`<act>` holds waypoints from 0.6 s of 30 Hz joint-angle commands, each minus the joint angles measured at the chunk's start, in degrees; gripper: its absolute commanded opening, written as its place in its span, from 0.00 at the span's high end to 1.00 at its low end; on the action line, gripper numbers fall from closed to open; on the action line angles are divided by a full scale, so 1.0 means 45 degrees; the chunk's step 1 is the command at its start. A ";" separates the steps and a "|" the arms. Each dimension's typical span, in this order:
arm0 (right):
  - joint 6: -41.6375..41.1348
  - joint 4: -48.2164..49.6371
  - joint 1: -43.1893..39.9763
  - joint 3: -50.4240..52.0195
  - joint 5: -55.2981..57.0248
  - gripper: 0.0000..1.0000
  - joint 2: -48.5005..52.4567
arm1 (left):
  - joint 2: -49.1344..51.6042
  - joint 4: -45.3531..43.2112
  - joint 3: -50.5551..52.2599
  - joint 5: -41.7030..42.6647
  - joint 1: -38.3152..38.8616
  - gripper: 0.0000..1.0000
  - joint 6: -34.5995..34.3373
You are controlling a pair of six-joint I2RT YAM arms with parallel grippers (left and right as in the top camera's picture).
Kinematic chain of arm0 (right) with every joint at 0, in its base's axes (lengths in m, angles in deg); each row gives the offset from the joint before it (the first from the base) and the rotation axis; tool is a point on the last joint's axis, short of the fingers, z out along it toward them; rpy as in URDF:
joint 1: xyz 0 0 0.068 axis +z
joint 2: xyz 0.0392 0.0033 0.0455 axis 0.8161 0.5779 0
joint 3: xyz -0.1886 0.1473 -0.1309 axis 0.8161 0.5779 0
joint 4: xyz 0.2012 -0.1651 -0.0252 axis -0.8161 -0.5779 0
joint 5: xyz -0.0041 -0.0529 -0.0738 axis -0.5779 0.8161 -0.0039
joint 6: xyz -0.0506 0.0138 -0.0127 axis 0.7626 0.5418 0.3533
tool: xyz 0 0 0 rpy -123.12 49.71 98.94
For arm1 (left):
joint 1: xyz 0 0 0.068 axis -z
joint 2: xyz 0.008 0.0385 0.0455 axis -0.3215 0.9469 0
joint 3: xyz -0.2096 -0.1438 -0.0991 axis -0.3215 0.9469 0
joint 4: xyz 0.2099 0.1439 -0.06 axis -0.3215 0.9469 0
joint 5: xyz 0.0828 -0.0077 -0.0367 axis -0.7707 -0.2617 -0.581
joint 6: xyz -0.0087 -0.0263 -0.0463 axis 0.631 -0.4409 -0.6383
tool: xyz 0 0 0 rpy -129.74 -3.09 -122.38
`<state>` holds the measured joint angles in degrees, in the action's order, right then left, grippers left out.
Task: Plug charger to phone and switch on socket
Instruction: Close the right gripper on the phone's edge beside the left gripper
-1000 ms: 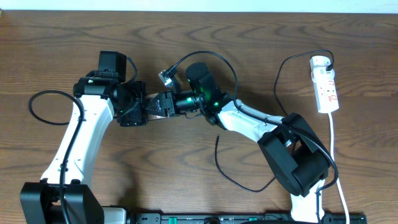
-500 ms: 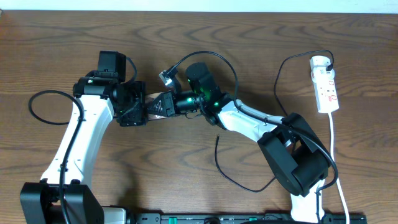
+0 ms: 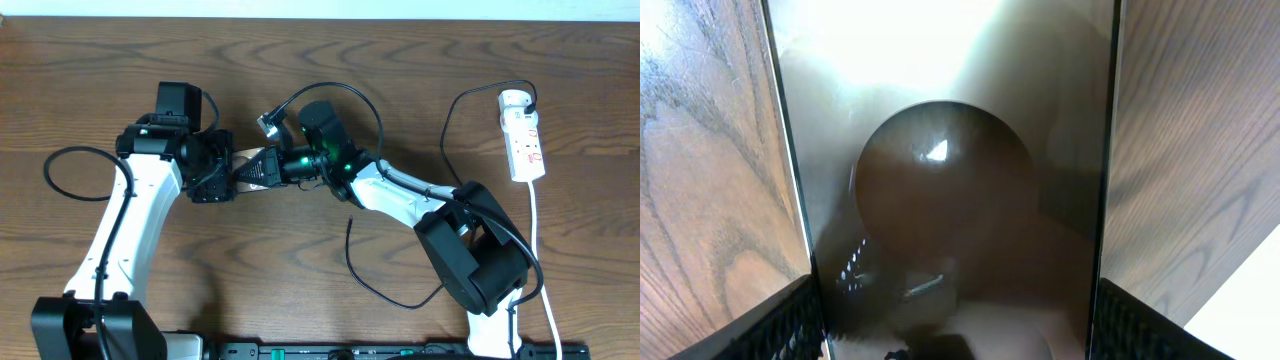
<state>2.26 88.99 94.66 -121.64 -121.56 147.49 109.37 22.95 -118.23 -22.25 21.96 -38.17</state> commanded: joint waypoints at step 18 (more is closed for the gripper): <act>0.0073 0.0219 0.0044 -0.0194 -0.0554 0.99 -0.0092 | -0.0121 0.0044 -0.0214 -0.0058 0.0034 0.12 0.0355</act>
<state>2.26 89.04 94.66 -121.62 -121.21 147.60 109.35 22.93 -118.23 -22.25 21.96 -37.73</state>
